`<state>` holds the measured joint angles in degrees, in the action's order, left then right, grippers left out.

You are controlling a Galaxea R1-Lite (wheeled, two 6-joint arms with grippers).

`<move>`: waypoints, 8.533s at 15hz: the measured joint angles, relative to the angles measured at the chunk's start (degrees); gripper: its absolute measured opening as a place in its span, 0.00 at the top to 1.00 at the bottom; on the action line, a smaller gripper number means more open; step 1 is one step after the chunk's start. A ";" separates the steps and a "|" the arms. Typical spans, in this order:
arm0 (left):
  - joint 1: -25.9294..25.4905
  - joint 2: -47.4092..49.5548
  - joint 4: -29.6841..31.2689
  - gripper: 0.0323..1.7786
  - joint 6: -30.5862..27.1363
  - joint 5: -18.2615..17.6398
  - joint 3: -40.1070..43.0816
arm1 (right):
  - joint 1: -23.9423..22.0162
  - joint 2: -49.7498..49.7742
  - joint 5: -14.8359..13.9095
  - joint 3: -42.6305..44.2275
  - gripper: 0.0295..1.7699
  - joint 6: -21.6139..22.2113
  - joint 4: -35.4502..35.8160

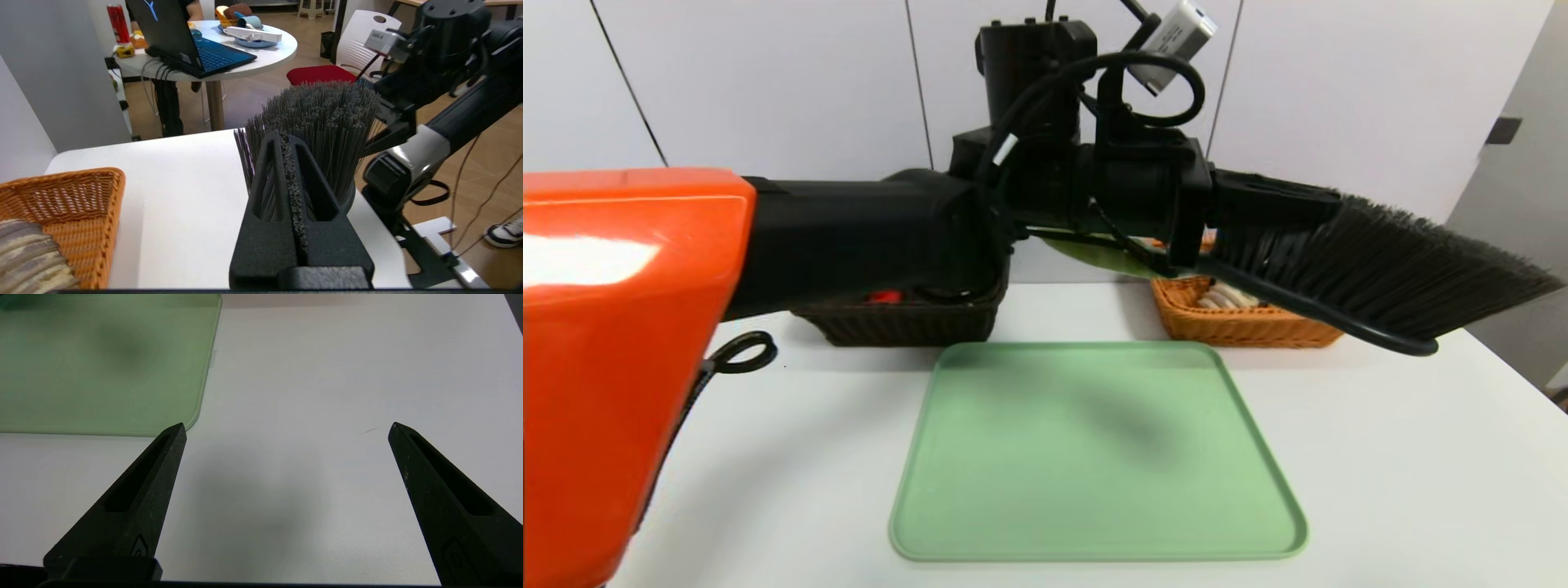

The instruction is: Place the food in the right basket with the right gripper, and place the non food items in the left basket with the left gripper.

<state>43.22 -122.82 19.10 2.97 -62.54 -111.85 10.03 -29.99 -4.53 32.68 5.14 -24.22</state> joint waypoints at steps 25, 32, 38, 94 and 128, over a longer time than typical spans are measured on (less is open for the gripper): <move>-33.30 1.68 -10.20 0.97 0.46 -0.77 0.57 | -0.04 -2.62 0.21 3.10 0.03 -0.18 0.22; -39.58 0.20 -10.24 0.97 -0.72 -1.51 2.78 | -0.04 -2.67 0.22 3.25 0.03 -0.16 0.28; -42.48 -3.50 -10.05 0.97 -2.40 -0.99 2.51 | -0.04 -2.50 0.11 3.73 0.03 -0.18 0.05; -48.03 87.99 -46.03 0.05 1.93 66.63 57.08 | -3.06 3.36 -4.75 9.09 0.03 -1.62 1.02; -42.58 122.82 -13.30 0.05 -7.46 58.73 104.83 | -10.22 29.89 5.24 -29.93 0.03 -16.49 37.78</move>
<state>0.63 0.00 5.80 -4.49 -3.80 -7.02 -0.18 -0.10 0.71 2.76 -11.35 13.56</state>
